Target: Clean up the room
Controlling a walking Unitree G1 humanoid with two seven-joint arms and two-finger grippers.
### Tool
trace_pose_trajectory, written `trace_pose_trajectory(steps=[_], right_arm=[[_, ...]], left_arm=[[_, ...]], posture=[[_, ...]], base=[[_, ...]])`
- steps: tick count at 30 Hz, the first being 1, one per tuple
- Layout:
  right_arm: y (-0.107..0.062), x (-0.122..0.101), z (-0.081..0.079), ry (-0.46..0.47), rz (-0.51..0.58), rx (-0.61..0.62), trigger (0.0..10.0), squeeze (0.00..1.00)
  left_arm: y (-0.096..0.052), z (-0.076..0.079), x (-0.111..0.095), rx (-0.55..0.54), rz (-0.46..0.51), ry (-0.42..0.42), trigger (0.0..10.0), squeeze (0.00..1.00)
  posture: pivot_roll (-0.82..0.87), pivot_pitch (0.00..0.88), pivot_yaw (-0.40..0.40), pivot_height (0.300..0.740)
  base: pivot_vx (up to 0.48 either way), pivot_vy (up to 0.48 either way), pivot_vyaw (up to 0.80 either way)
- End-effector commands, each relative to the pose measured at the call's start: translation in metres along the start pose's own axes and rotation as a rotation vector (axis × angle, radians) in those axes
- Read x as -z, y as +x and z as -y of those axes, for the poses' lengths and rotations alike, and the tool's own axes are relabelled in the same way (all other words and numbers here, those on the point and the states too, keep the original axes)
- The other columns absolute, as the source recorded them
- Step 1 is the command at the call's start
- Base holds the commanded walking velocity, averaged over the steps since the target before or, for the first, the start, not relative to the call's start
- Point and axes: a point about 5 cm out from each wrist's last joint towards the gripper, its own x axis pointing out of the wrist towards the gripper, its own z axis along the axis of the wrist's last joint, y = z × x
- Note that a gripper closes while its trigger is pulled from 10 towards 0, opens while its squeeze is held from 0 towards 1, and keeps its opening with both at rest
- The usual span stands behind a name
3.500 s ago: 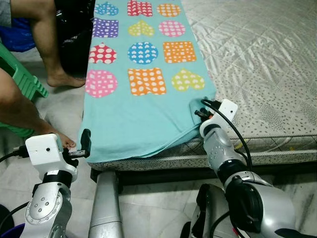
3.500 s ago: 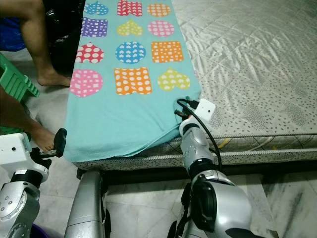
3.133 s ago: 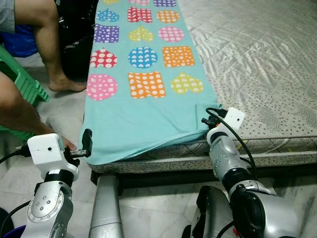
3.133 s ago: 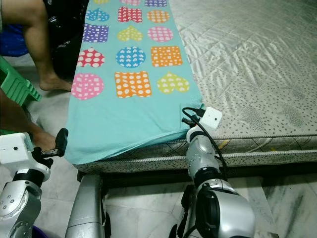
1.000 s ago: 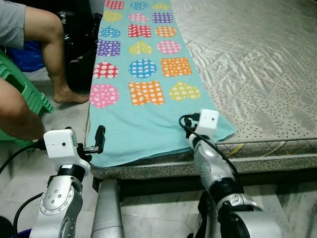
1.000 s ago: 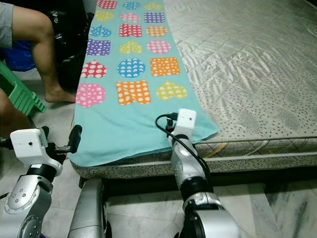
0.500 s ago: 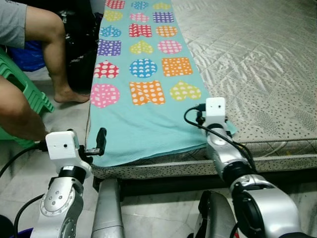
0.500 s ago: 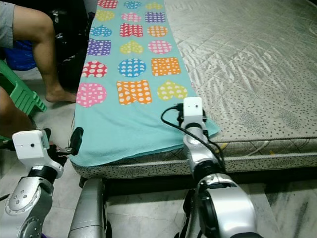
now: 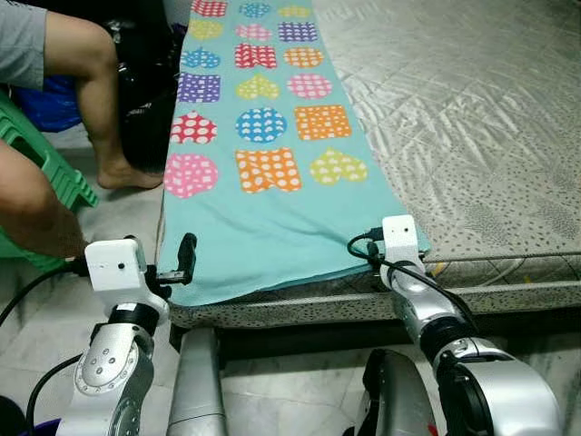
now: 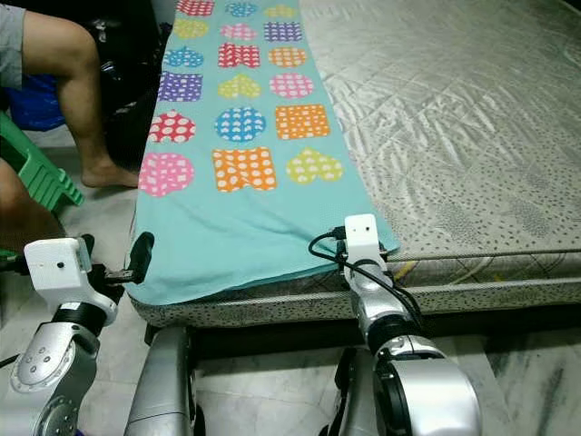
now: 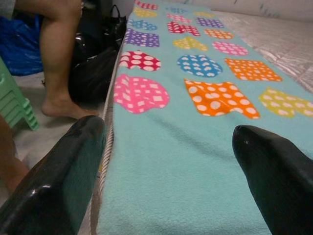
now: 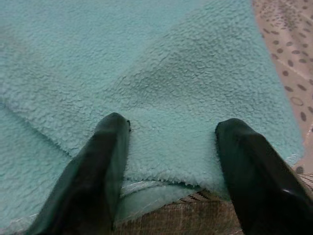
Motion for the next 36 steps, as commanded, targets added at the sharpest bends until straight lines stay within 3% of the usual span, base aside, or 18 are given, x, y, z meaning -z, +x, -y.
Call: trace_pose_trajectory(steps=[1,10,26,36], right_arm=[[-0.002,0.008,-0.003,-0.004,-0.029,-0.016,0.0,0.00],[-0.001,0.005,-0.004,-0.012,-0.036,-0.024,0.0,0.00],[-0.006,0.033,0.021,0.010,-0.126,0.002,0.0,0.00],[-0.023,0.058,0.042,0.014,-0.154,0.001,0.0,0.00]], left_arm=[[0.000,0.000,0.002,0.009,-0.006,0.000,10.0,0.00],[0.000,-0.002,0.001,0.004,-0.002,0.006,10.0,0.00],[0.000,-0.003,0.000,-0.005,0.002,0.004,10.0,0.00],[0.000,-0.004,0.000,-0.008,0.005,0.004,10.0,0.00]], posture=[[0.19,0.114,-0.025,0.525],[0.19,0.111,-0.028,0.525],[0.18,0.113,-0.037,0.525],[0.17,0.109,-0.036,0.525]], base=[[0.000,0.000,0.00],[0.000,0.000,0.00],[0.000,0.000,0.00],[0.000,0.000,0.00]])
